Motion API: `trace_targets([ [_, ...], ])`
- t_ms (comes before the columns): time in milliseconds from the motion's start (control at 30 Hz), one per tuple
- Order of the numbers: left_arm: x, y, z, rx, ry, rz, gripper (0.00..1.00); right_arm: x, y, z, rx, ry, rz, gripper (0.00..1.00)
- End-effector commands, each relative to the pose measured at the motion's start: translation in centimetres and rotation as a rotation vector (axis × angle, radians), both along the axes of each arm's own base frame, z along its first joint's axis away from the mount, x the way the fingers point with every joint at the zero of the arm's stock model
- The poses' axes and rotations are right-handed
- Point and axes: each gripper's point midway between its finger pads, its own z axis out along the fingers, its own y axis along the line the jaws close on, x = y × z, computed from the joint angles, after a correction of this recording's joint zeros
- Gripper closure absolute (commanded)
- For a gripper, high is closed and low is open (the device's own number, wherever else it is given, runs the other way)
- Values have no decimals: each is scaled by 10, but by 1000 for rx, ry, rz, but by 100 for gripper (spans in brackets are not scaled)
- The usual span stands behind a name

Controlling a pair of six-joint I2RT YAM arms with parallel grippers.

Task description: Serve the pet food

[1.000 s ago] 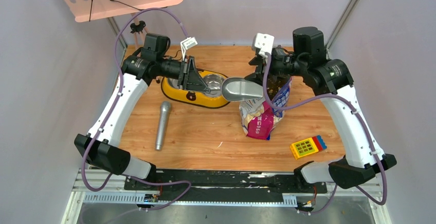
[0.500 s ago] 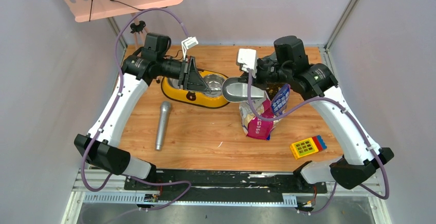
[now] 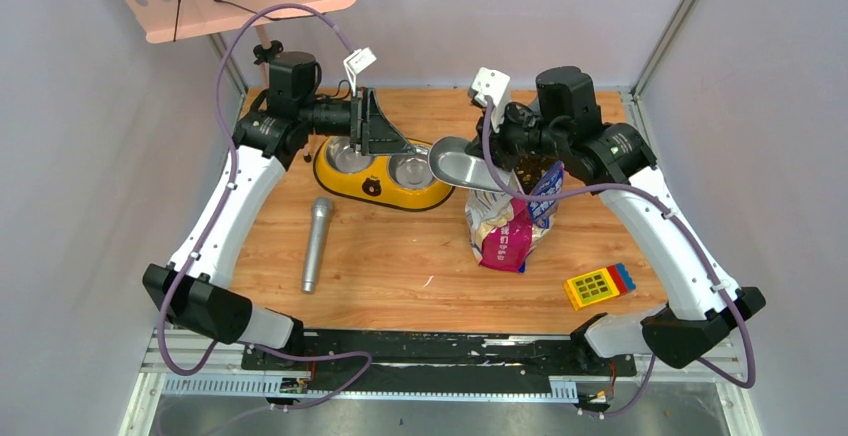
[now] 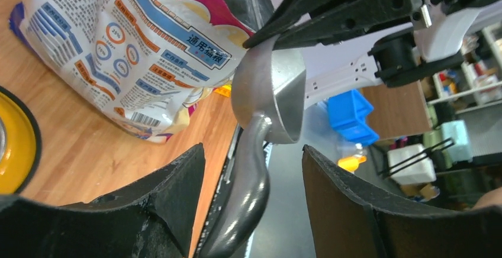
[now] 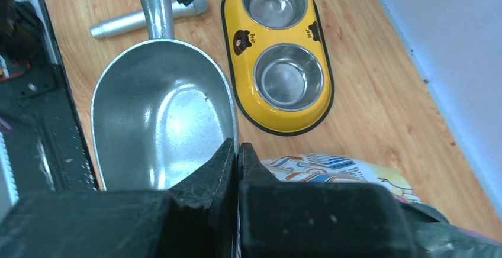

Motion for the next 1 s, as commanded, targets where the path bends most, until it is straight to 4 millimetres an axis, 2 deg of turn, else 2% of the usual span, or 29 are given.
trace_targets([
  [0, 5, -2, 17, -82, 77, 15, 33, 0, 7, 22, 138, 49, -55, 100],
  [367, 0, -5, 23, -128, 119, -69, 56, 3, 9, 18, 143, 57, -60, 100],
  [600, -3, -5, 20, -132, 149, -98, 65, 7, 7, 15, 137, 63, -84, 100],
  [767, -6, -4, 15, -128, 163, -115, 91, 11, 6, 12, 122, 52, -95, 99],
  [800, -6, -4, 14, -127, 157, -116, 98, 13, 6, 14, 118, 37, -94, 87],
  [833, -5, -4, 14, -126, 157, -113, 99, 15, 5, 16, 112, 21, -98, 75],
  [900, -4, -4, 13, -122, 150, -106, 100, 23, 0, 24, 113, -9, -140, 46],
  [967, -3, -4, 11, -114, 137, -93, 100, 35, -6, 38, 154, -7, -210, 26],
])
